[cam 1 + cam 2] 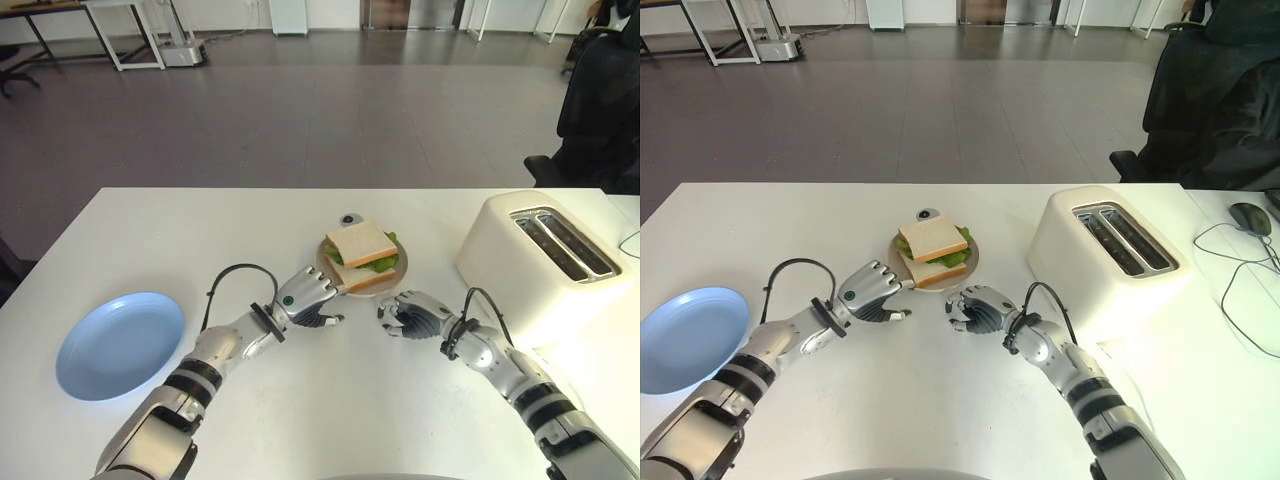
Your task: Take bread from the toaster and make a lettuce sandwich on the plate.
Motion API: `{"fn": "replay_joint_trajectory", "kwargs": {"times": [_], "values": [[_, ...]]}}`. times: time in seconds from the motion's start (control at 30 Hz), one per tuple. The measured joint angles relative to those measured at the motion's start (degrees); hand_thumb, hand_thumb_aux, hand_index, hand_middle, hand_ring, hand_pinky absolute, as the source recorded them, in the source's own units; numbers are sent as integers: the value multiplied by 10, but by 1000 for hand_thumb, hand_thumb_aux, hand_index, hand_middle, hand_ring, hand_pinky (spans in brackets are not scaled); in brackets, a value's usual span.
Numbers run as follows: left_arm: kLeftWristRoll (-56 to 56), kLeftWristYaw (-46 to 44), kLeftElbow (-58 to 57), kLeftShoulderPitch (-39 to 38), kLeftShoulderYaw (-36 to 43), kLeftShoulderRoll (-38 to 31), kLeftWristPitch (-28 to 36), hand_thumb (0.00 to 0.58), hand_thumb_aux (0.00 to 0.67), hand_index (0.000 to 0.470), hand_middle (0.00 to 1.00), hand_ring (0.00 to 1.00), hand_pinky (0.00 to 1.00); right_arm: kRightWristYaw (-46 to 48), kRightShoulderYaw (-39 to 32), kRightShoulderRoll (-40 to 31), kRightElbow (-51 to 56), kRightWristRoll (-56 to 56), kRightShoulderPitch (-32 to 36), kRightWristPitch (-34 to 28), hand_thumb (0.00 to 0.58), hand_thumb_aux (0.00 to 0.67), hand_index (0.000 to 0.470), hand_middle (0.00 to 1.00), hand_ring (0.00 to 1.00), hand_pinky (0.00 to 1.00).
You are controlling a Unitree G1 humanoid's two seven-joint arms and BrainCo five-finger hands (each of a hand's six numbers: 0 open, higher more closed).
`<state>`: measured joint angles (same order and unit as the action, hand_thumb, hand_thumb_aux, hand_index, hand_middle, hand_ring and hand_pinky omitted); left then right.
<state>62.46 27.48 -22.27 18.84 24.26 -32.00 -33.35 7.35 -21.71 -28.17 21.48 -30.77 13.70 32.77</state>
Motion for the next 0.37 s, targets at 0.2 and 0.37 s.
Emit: {"fn": "replay_joint_trajectory", "kwargs": {"times": [0.2,0.37], "values": [[-393,-137,220,-204,-94,-73,-73,0,0,0,0,0,0,90,87,-43,-112,254,-77,45,0,0,0,0,0,0],[-598,-239,223,-216,-114,-17,-43,0,0,0,0,0,0,106,105,50,-29,332,-57,59,0,0,0,0,0,0]]}}
